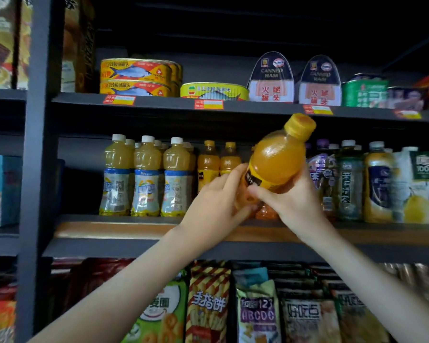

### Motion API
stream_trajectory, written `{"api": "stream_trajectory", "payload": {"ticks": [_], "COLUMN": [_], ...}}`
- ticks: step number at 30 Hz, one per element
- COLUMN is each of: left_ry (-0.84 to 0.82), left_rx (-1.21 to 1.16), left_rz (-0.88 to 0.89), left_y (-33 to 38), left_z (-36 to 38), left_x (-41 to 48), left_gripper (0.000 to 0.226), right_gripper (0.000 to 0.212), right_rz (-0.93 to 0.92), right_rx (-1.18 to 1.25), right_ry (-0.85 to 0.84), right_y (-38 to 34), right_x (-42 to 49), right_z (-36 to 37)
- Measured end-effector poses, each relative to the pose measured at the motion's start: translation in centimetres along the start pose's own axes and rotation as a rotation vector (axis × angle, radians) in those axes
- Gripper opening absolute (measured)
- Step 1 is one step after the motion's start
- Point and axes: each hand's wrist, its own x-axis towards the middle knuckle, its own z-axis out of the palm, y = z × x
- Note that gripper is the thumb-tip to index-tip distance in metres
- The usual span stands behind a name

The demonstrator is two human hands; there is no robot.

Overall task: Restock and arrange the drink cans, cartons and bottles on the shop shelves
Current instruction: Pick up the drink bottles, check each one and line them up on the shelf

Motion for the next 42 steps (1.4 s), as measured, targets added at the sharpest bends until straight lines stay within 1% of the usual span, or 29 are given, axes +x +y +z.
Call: {"api": "stream_trajectory", "payload": {"ticks": [2, 4, 7, 10, 14, 17, 18, 20, 21, 23, 26, 27, 29, 30, 31, 32, 33, 34, 35, 36, 37, 38, 40, 41, 42], "left_ry": [0.045, 0.064, 0.054, 0.024, -0.049, -0.157, -0.199, -0.278, -0.307, -0.362, -0.434, -0.444, -0.454, -0.452, -0.450, -0.456, -0.471, -0.492, -0.510, -0.530, -0.554, -0.583, -0.636, -0.646, -0.641], "left_rx": [-0.037, -0.082, -0.168, -0.210, -0.306, -0.384, -0.406, -0.479, -0.544, -0.682, -0.869, -0.917, -1.004, -1.043, -1.069, -1.080, -1.078, -1.075, -1.076, -1.071, -1.065, -1.059, -1.059, -1.061, -1.067], "left_rz": [0.024, 0.015, -0.051, -0.138, -0.317, -0.484, -0.545, -0.665, -0.722, -0.833, -0.996, -1.048, -1.172, -1.235, -1.285, -1.327, -1.358, -1.385, -1.401, -1.418, -1.421, -1.430, -1.430, -1.408, -1.388], "left_y": [1.7, 3.8, 6.6, 8.8, 11.0, 12.2, 12.4, 12.6, 12.5, 12.2, 11.2, 10.9, 10.4, 10.1, 9.6, 9.0, 8.4, 7.8, 7.2, 6.8, 6.5, 6.2, 5.8, 5.5, 5.3], "left_z": [0.2, 0.2, 0.2, 0.7, 2.1, 3.0, 3.3, 3.7, 3.8, 3.4, 1.8, 1.2, -0.4, -1.1, -1.7, -2.3, -2.8, -3.3, -3.7, -4.2, -4.6, -5.0, -5.8, -6.1, -6.6], "left_x": [-0.4, -1.0, -2.9, -7.0, -14.2, -19.5, -21.2, -24.1, -25.6, -28.0, -31.2, -32.0, -33.5, -34.1, -35.0, -35.7, -36.5, -37.0, -37.5, -37.8, -38.0, -37.9, -37.8, -37.7, -37.5], "left_gripper": [0.077, 0.080, 0.083, 0.082, 0.075, 0.071, 0.070, 0.066, 0.063, 0.056, 0.058, 0.055, 0.048, 0.047, 0.049, 0.051, 0.056, 0.062, 0.067, 0.069, 0.065, 0.059, 0.052, 0.052, 0.051], "right_gripper": [0.082, 0.087, 0.085, 0.079, 0.068, 0.055, 0.054, 0.065, 0.066, 0.058, 0.028, 0.024, 0.022, 0.024, 0.031, 0.044, 0.059, 0.074, 0.087, 0.097, 0.101, 0.100, 0.088, 0.079, 0.072], "right_rz": [-0.029, -0.034, 0.010, 0.106, 0.298, 0.472, 0.543, 0.697, 0.761, 0.857, 0.982, 1.019, 1.077, 1.062, 0.965, 0.786, 0.559, 0.341, 0.177, 0.064, -0.016, -0.074, -0.134, -0.133, -0.094], "right_rx": [0.090, 0.184, 0.287, 0.339, 0.390, 0.432, 0.443, 0.455, 0.469, 0.516, 0.590, 0.587, 0.533, 0.432, 0.259, 0.042, -0.127, -0.223, -0.283, -0.334, -0.383, -0.426, -0.444, -0.418, -0.363], "right_ry": [0.045, 0.053, 0.007, -0.090, -0.239, -0.271, -0.280, -0.297, -0.301, -0.294, -0.231, -0.219, -0.215, -0.219, -0.247, -0.315, -0.420, -0.555, -0.715, -0.855, -0.944, -0.973, -0.905, -0.853, -0.804], "right_y": [-0.9, -1.8, -2.7, -2.4, -0.8, 0.4, 1.0, 1.7, 1.8, 1.9, 1.3, 0.9, 0.1, -0.1, -0.6, -0.9, -1.2, -1.4, -1.7, -2.1, -2.3, -2.4, -2.5, -2.4, -2.1], "right_x": [-0.7, -1.5, -3.8, -7.6, -14.5, -20.1, -21.8, -24.7, -25.9, -28.1, -30.7, -31.4, -32.8, -33.5, -34.2, -34.8, -35.3, -35.8, -36.3, -36.8, -37.3, -37.8, -38.1, -38.1, -38.2], "right_z": [-1.6, -3.1, -4.9, -5.9, -5.4, -4.4, -4.1, -3.4, -3.0, -2.0, 0.4, 1.3, 3.4, 4.2, 4.9, 5.3, 5.7, 6.1, 6.8, 7.5, 8.4, 9.3, 10.6, 11.0, 11.3]}}
